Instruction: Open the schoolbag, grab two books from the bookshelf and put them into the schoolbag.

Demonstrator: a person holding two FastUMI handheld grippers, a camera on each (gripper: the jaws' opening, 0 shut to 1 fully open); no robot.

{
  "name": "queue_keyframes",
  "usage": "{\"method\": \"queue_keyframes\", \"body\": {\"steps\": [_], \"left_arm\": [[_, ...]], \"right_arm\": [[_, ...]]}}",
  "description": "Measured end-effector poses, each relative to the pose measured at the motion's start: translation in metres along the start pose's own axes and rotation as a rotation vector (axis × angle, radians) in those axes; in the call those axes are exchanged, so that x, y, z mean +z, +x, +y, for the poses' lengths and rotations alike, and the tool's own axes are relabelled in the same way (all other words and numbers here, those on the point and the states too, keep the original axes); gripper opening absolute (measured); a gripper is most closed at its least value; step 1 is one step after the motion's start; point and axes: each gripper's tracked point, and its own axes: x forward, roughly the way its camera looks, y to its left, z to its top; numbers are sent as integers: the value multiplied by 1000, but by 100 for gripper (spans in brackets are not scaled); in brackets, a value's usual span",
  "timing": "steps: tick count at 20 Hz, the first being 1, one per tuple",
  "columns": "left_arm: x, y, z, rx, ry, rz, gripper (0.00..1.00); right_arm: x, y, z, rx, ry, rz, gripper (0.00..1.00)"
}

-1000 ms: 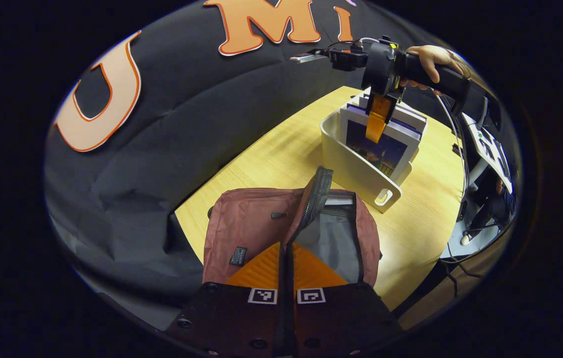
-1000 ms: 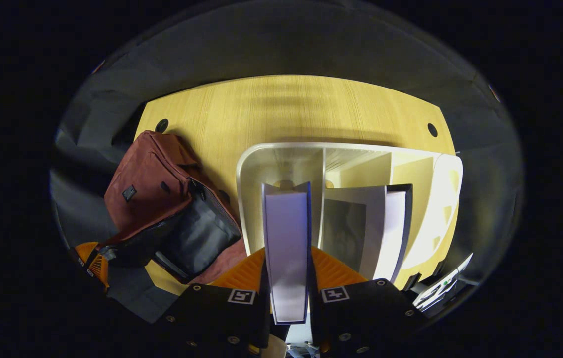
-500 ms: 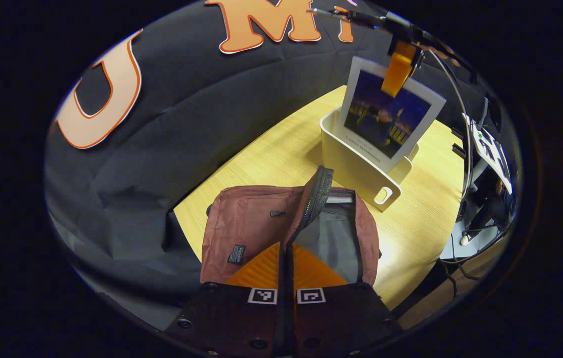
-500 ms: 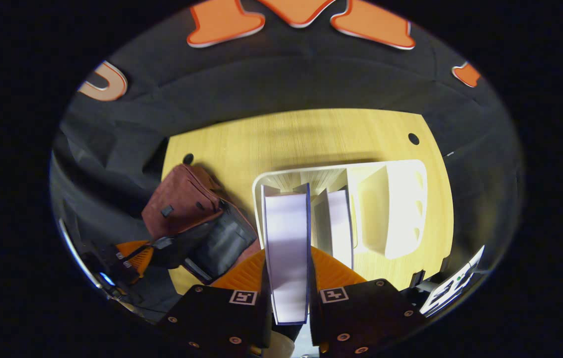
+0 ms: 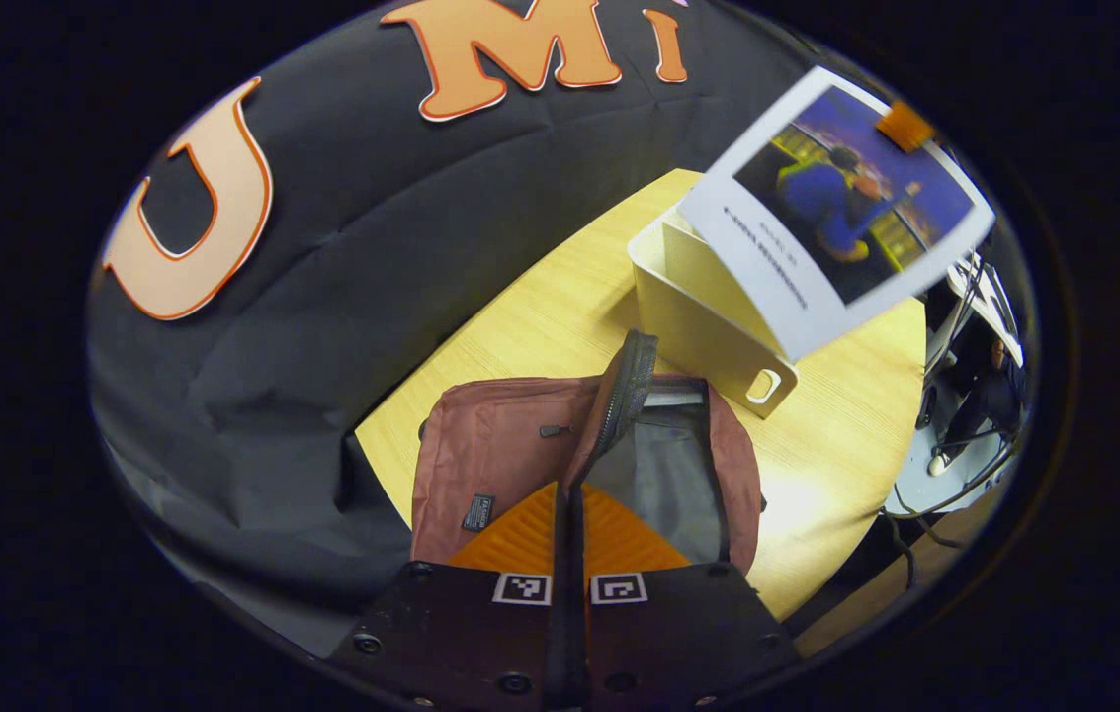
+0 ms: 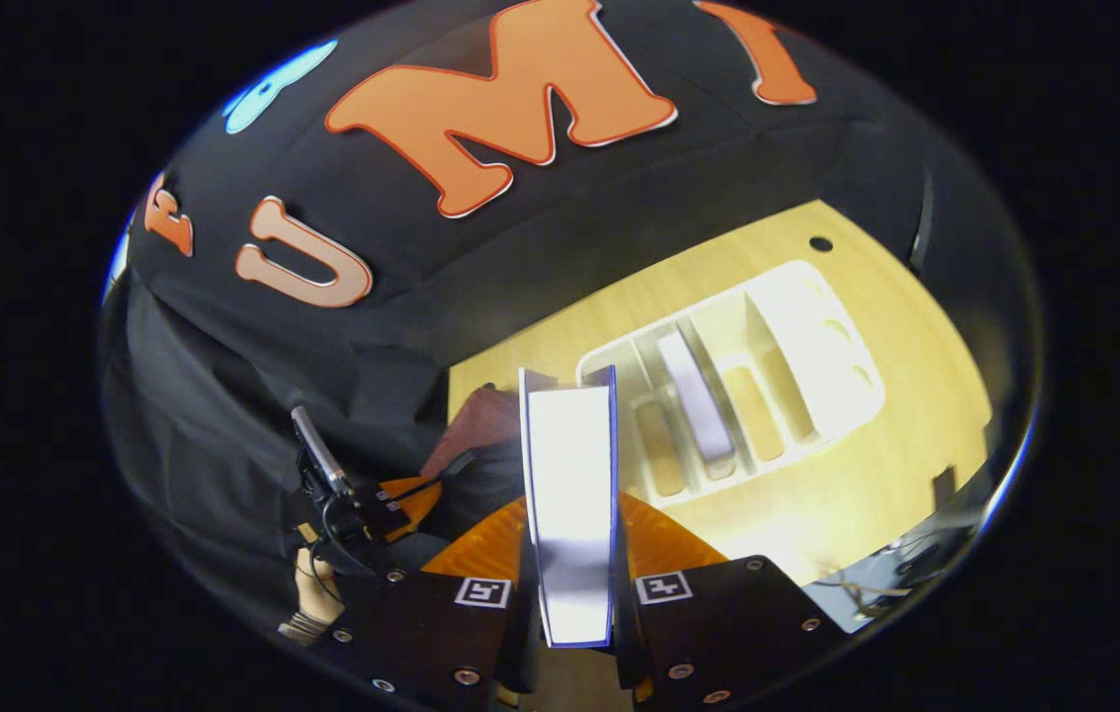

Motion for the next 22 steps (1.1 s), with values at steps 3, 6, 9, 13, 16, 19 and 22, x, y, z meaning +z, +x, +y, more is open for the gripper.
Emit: {"method": "queue_keyframes", "body": {"steps": [3, 6, 9, 13, 16, 19, 22], "left_arm": [[1, -2, 1, 6, 8, -1, 1], [9, -8, 5, 36, 10, -19, 1], [11, -15, -3, 20, 30, -15, 1], [16, -20, -9, 26, 48, -26, 1], [17, -24, -10, 32, 66, -23, 1], [15, -24, -6, 46, 75, -12, 1], [14, -24, -9, 45, 91, -8, 1]], "right_arm": [[-55, 38, -13, 81, 135, 22, 31], [-83, 74, -22, 132, 242, 12, 31], [-106, 112, -23, 148, 295, 24, 31], [-122, 156, -15, 159, 286, 26, 31], [-120, 191, 3, 163, 284, 27, 31], [-117, 211, 17, 180, 302, 21, 31], [-110, 230, 24, 182, 319, 6, 31]]}}
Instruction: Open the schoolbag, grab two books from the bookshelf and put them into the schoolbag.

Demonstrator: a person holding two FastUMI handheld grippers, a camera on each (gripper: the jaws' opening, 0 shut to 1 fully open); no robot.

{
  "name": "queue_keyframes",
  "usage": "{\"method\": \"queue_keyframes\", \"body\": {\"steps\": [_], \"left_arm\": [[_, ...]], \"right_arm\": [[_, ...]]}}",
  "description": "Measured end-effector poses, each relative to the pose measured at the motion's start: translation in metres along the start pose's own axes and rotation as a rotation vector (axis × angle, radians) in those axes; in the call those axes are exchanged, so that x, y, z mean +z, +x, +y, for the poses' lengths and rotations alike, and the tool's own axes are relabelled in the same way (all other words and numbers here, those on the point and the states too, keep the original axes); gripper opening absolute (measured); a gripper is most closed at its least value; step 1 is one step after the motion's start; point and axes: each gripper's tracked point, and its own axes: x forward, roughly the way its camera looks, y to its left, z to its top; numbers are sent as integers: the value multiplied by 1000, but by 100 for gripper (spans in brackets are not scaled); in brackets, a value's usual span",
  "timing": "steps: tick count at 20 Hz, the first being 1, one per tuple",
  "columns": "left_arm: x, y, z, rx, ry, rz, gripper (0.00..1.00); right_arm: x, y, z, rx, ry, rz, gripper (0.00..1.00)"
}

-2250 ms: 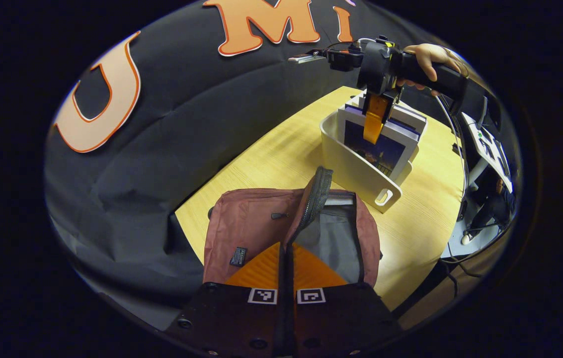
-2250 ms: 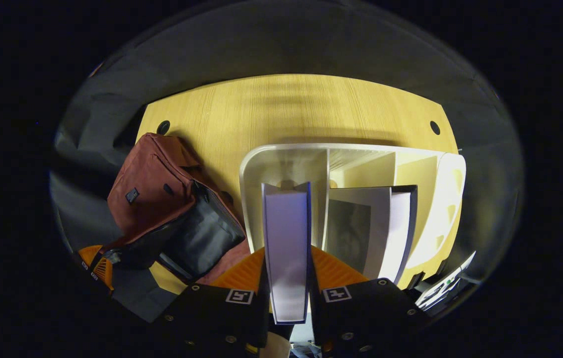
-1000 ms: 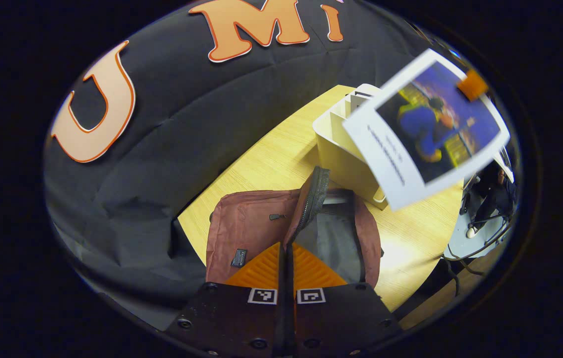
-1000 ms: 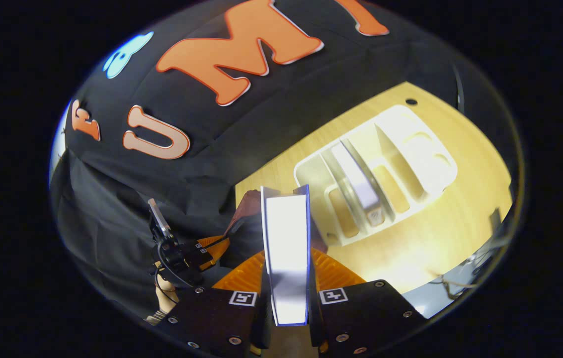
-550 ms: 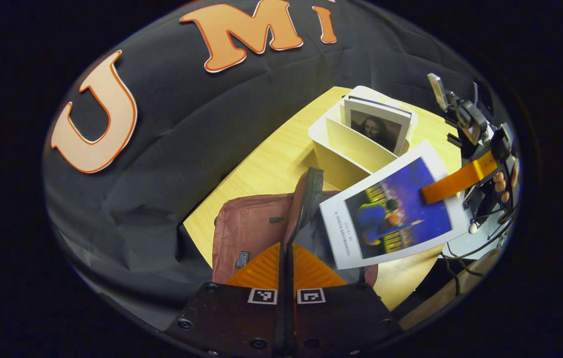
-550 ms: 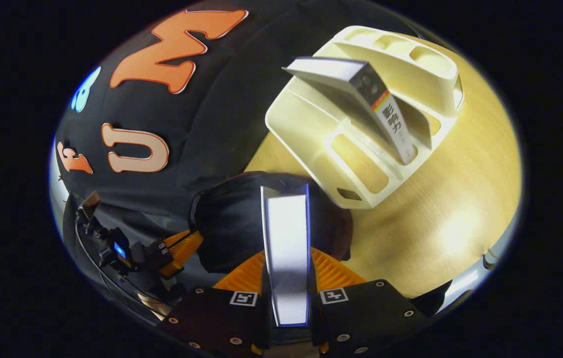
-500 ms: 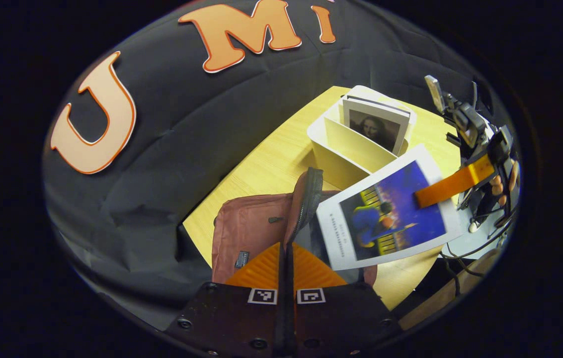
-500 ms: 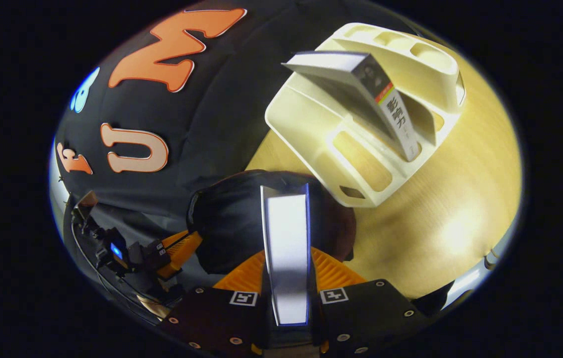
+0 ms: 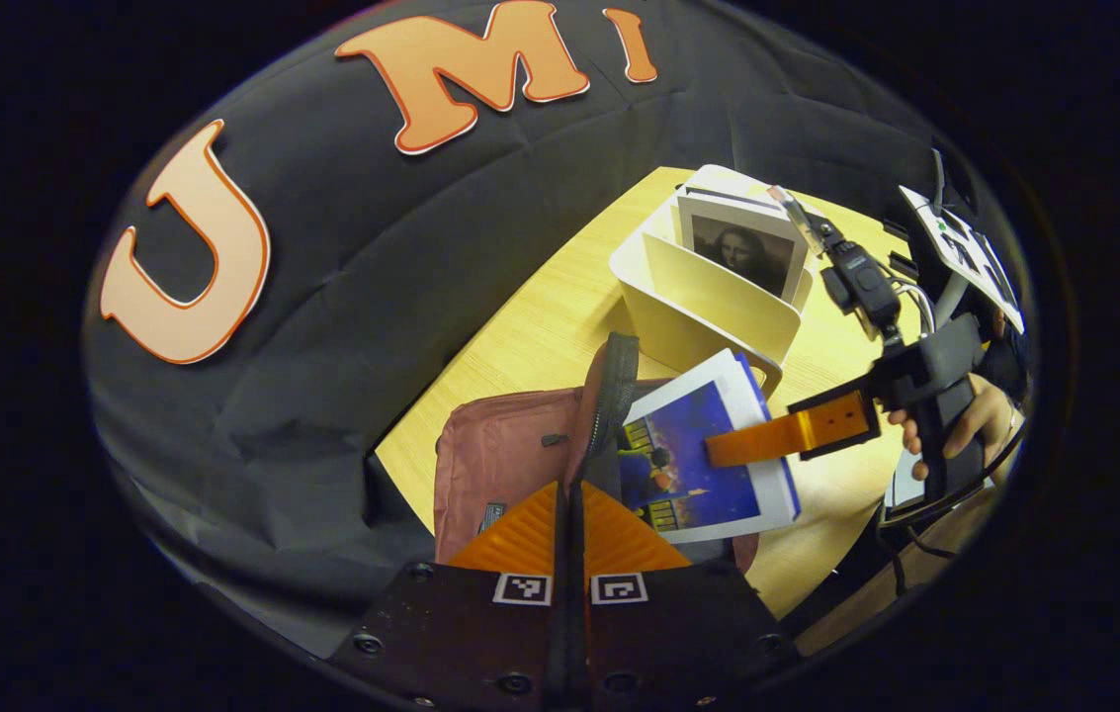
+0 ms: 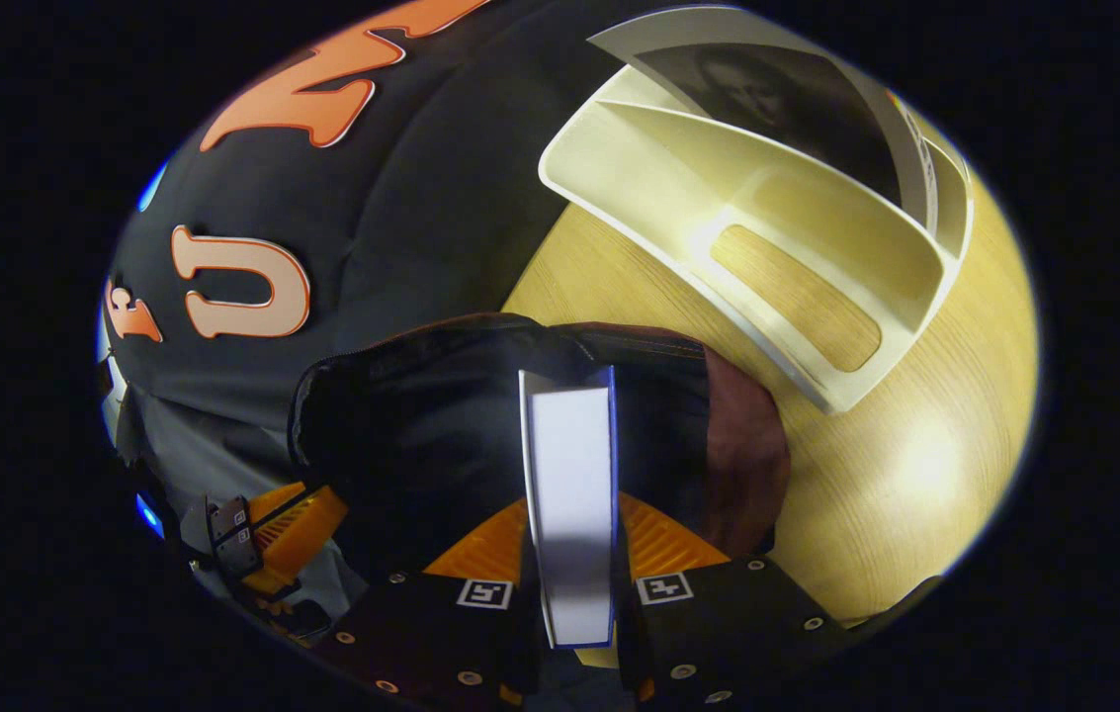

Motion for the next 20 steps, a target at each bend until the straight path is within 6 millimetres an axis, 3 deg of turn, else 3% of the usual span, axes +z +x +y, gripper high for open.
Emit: {"method": "queue_keyframes", "body": {"steps": [4, 5, 6, 8, 9, 10, 12, 14, 15, 16, 17, 18, 20], "left_arm": [[3, -1, -3, 13, 57, -4, 1], [2, -2, -4, 10, 64, -3, 1], [3, -2, -6, 10, 66, -4, 0], [6, -15, -9, -4, 48, -6, 0], [8, -12, -11, -2, 48, -4, 1], [10, -15, -11, 0, 46, -1, 1], [7, -12, -13, -5, 48, 8, 1], [7, -14, -19, -6, 50, 11, 0], [9, -15, -18, -7, 44, 12, 1], [9, -14, -17, -4, 36, 14, 1], [6, -14, -14, -4, 28, 14, 1], [4, -13, -12, -2, 23, 15, 1], [-3, -10, -11, -1, 17, 14, 1]], "right_arm": [[-3, 22, 8, 4, 16, -27, 31], [-3, 27, 10, 6, 35, -27, 41], [-4, 32, 12, 6, 41, -21, 31], [-10, 40, 15, -5, 53, 1, 33], [-13, 41, 14, -25, 48, 18, 44], [-15, 45, 14, -44, 33, 16, 34], [-18, 47, 13, -101, -27, 20, 39], [-27, 50, 18, -116, -59, 57, 53], [-29, 48, 17, -122, -59, 76, 86], [-33, 46, 11, -141, -62, 89, 94], [-32, 42, 4, -166, -72, 90, 80], [-28, 39, -2, -185, -78, 86, 97], [-23, 29, -11, -216, -89, 82, 98]]}}
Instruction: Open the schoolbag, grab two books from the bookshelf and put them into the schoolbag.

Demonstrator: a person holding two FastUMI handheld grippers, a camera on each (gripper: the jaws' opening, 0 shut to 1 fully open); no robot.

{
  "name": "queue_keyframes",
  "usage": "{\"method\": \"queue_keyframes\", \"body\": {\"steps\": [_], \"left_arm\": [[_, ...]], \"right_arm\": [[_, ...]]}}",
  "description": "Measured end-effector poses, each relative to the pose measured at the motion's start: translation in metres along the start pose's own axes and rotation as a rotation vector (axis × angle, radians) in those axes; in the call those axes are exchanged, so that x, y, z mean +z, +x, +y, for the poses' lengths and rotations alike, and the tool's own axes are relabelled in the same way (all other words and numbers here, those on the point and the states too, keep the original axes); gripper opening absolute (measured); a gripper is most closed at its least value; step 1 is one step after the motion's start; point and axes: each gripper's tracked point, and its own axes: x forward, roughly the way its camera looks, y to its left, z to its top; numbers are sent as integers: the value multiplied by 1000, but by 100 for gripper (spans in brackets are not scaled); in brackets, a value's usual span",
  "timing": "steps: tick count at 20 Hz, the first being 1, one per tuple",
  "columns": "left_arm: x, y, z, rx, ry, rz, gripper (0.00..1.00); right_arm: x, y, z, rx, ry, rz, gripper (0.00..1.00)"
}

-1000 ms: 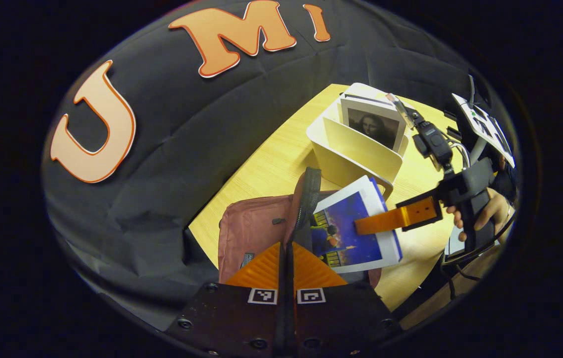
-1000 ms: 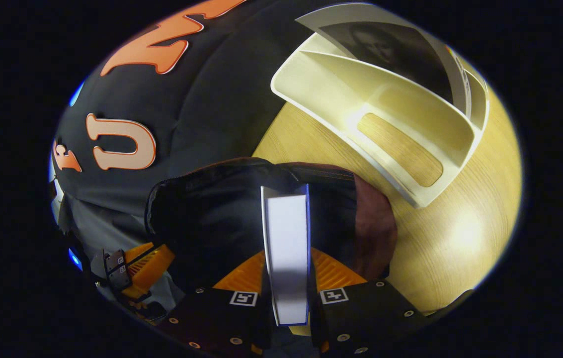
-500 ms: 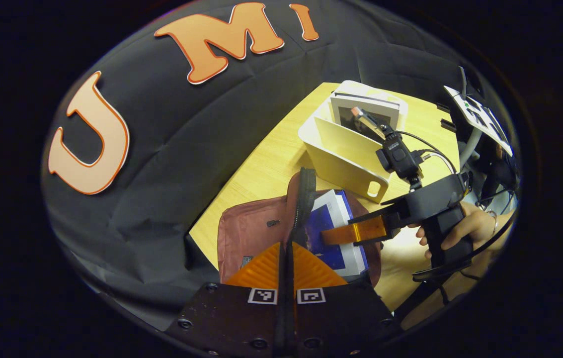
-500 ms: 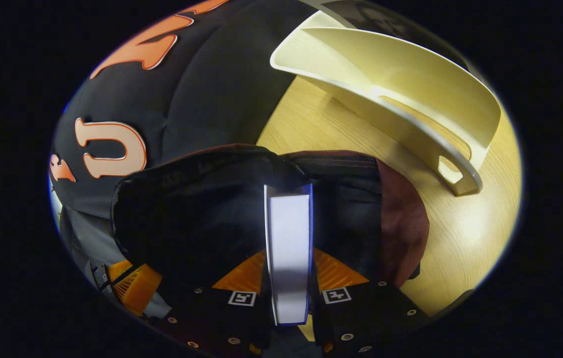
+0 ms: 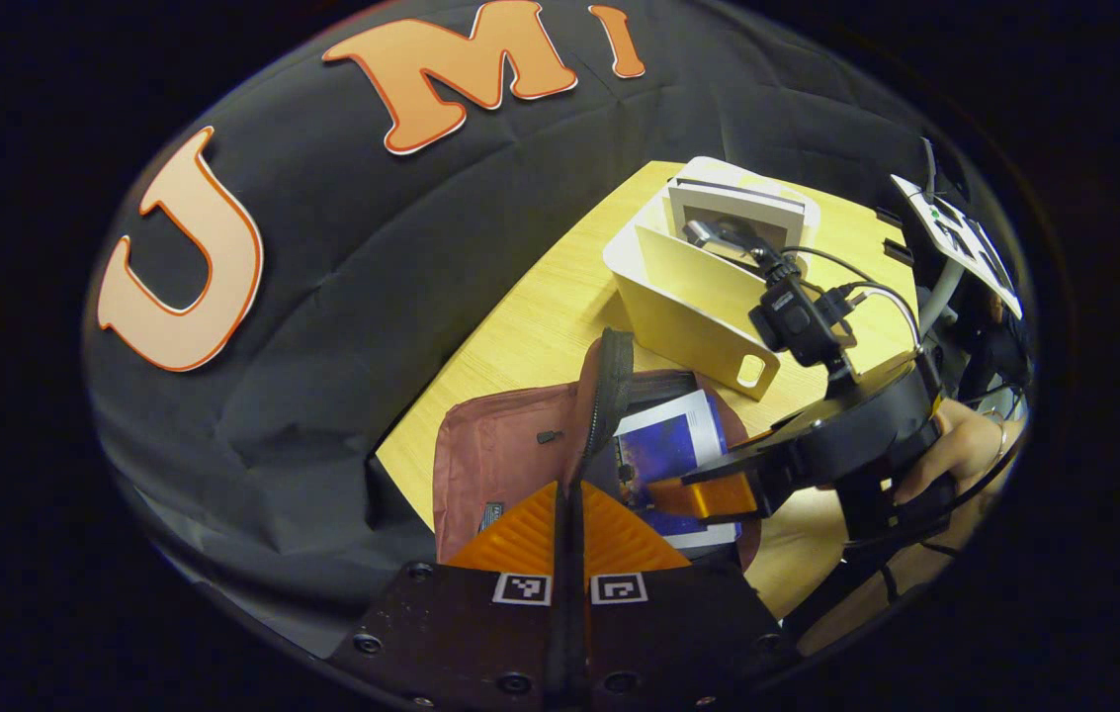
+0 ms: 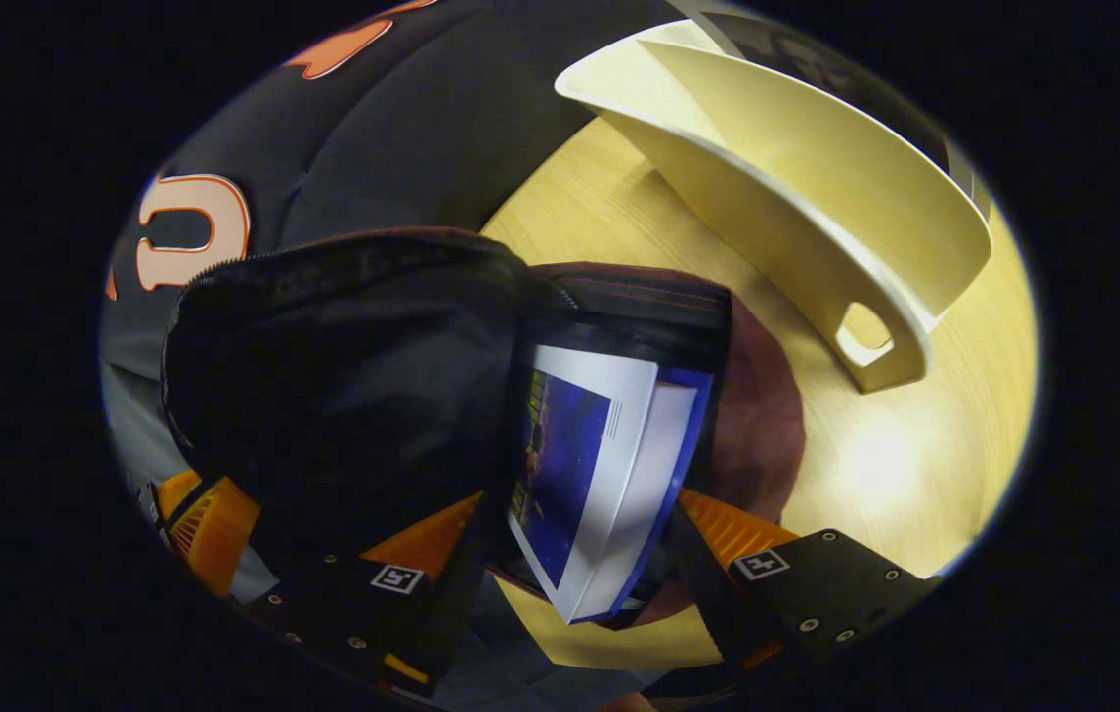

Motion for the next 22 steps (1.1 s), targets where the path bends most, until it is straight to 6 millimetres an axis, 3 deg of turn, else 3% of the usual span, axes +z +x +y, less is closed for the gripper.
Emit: {"method": "queue_keyframes", "body": {"steps": [6, 8, 11, 15, 17, 19, 22], "left_arm": [[1, 13, 1, -11, -3, 2, 1], [-1, 13, -5, -7, 12, 2, 1], [-4, 13, -12, -19, 13, 2, 1], [-7, 19, -16, -33, 5, 5, 1], [-6, 18, -16, -41, 2, 7, 1], [-6, 19, -16, -49, 1, 11, 1], [-7, 22, -20, -61, 0, 17, 1]], "right_arm": [[3, -42, -9, 10, -47, -1, 97], [5, -63, -19, 18, -74, -17, 97], [12, -102, -52, -30, -155, -56, 98], [33, -161, -91, -124, -265, -113, 98], [49, -190, -102, -170, -321, -136, 98], [68, -216, -104, -213, -381, -156, 98], [95, -246, -92, -232, -479, -170, 98]]}}
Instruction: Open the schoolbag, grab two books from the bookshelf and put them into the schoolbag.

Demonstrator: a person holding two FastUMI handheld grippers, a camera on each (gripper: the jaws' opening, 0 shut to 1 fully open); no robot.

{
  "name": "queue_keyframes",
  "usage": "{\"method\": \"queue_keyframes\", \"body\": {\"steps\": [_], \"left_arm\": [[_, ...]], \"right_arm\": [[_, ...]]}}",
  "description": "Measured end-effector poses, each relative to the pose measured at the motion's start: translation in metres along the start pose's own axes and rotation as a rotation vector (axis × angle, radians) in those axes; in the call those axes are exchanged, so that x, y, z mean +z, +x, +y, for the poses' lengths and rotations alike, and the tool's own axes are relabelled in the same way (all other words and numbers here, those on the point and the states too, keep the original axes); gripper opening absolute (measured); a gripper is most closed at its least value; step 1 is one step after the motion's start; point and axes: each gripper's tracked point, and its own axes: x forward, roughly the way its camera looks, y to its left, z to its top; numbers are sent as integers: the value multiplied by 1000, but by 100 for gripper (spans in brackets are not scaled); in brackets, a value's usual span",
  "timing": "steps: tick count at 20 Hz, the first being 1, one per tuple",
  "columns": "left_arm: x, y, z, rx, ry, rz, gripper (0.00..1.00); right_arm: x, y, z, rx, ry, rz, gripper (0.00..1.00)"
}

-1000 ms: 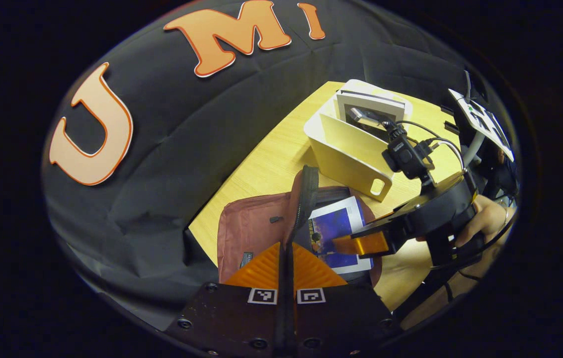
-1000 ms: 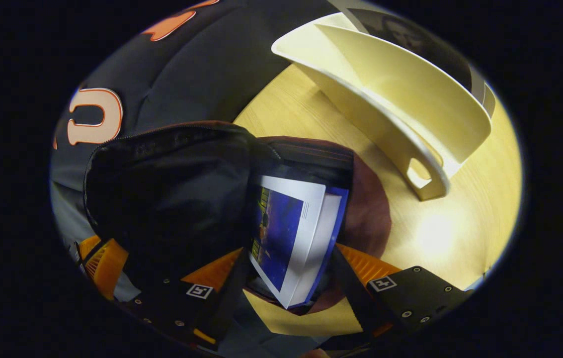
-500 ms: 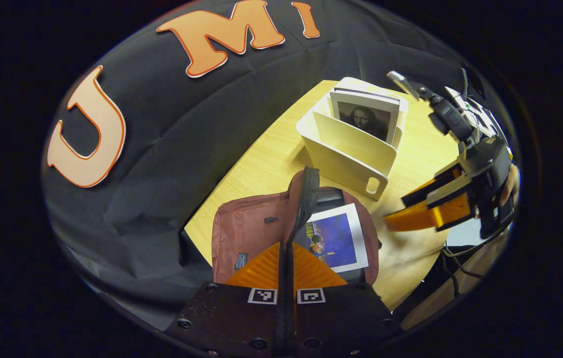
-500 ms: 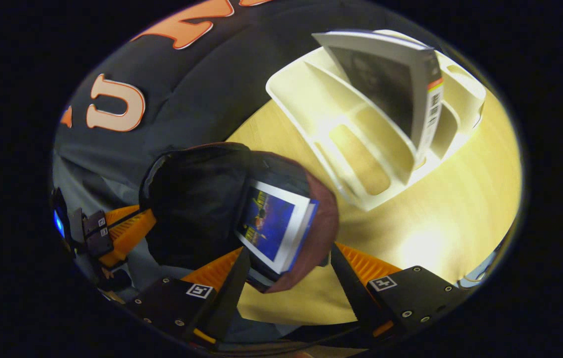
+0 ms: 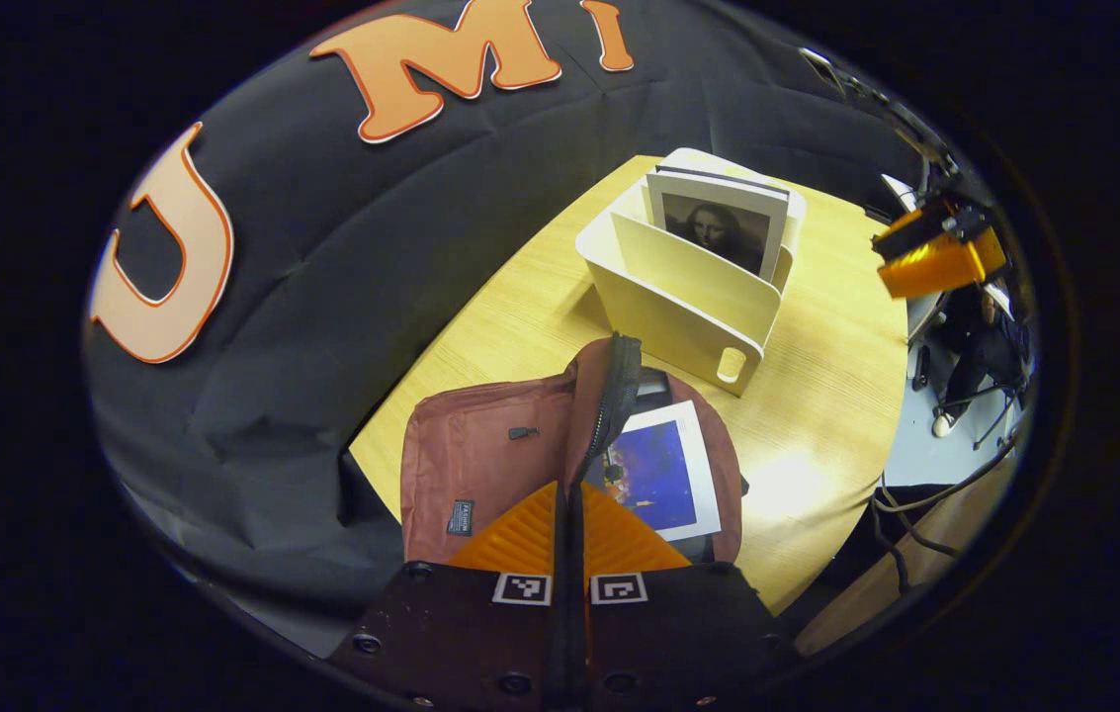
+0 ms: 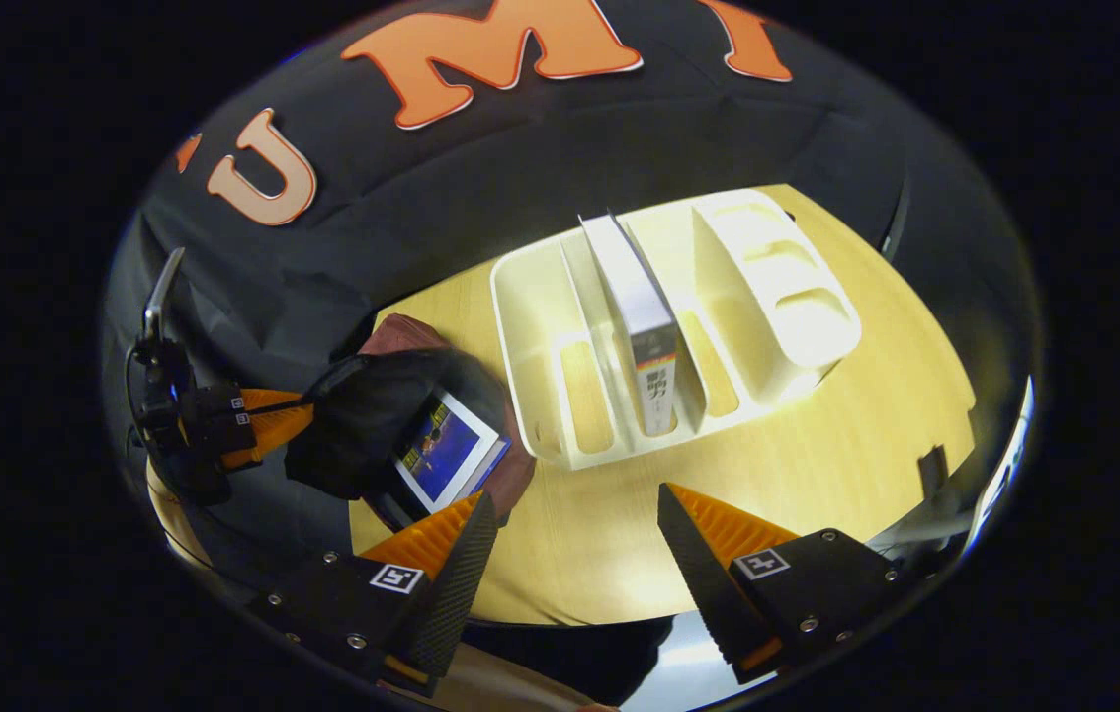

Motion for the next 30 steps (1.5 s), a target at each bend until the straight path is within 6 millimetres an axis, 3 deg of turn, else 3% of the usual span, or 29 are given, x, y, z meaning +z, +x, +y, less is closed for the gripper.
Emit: {"method": "queue_keyframes", "body": {"steps": [3, 6, 9, 13, 15, 19, 24, 27, 29, 30], "left_arm": [[-1, 2, -2, -3, 1, 4, 1], [-3, 2, -3, -5, -7, 9, 1], [-9, 1, -3, -7, -23, 18, 1], [-14, 2, -2, -5, -41, 31, 1], [-14, 3, -2, -5, -46, 37, 1], [-15, 6, 1, -6, -46, 49, 1], [-18, 9, 0, -13, -55, 59, 1], [-19, 10, 1, -14, -61, 65, 1], [-20, 10, 1, -14, -63, 66, 1], [-21, 10, 1, -16, -64, 66, 1]], "right_arm": [[38, -13, 1, 12, -51, -11, 98], [80, -7, -15, -31, -96, -3, 98], [113, 13, -25, -73, -130, 40, 98], [138, 56, -25, -76, -124, 117, 98], [144, 78, -30, -101, -139, 160, 98], [133, 114, -40, -149, -147, 300, 98], [124, 129, -51, -215, -181, 386, 96], [120, 135, -49, -217, -174, 403, 71], [119, 135, -48, -218, -168, 414, 36], [119, 135, -48, -222, -165, 410, 36]]}}
